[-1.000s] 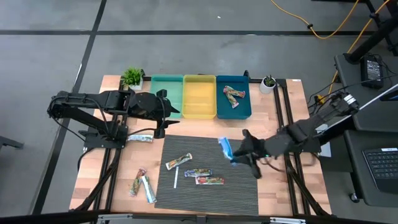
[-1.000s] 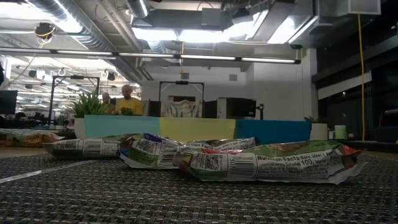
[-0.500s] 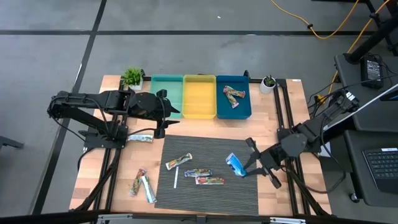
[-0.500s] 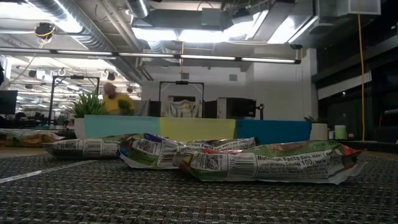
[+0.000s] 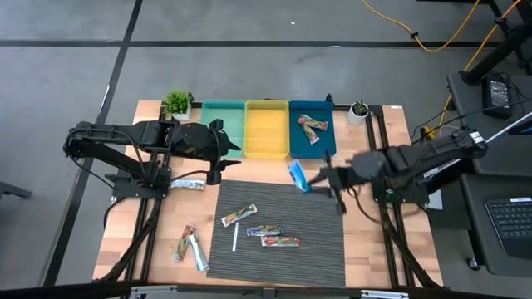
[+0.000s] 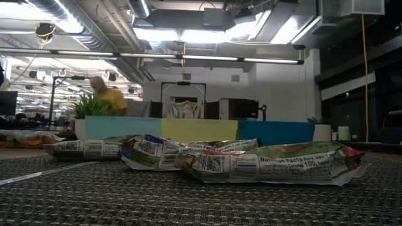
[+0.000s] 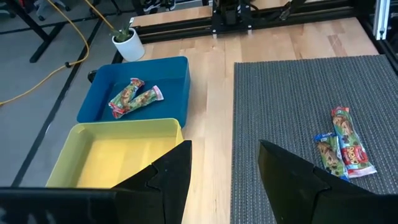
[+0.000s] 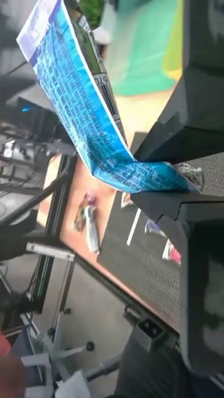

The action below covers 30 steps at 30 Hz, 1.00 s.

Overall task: Pick and place Granola Bars by type
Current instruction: Put the blue granola bar into the yellow bin

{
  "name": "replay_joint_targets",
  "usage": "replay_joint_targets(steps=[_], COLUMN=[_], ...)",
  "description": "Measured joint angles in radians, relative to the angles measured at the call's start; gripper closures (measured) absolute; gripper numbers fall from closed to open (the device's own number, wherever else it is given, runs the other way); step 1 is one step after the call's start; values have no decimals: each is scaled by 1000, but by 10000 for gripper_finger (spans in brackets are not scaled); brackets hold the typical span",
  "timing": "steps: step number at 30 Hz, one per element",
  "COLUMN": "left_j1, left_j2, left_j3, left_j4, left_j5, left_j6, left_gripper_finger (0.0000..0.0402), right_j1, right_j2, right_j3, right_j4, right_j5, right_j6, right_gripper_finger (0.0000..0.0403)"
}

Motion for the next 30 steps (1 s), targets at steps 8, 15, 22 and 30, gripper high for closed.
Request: replay_joint_targets(steps=[8, 15, 22, 30], left_j1=[0, 0, 0, 0], left_j2=[0, 0, 0, 0], left_j3=[0, 0, 0, 0], left_j4=[15, 48, 53, 53], left_j5=[-42, -47, -98, -224], left_j6=[5, 22, 38, 40], left_gripper_finger=[226, 226, 226, 226], right_j1=[-344, -578, -756, -856], right_j2=[22, 140, 372, 515], right_j3=[87, 249, 500, 642], right_j4=[-73, -145, -289, -434], right_j5=[-259, -452, -483, -519], right_j6=[-67, -168, -232, -280], right_gripper_finger=[330, 330, 330, 337])
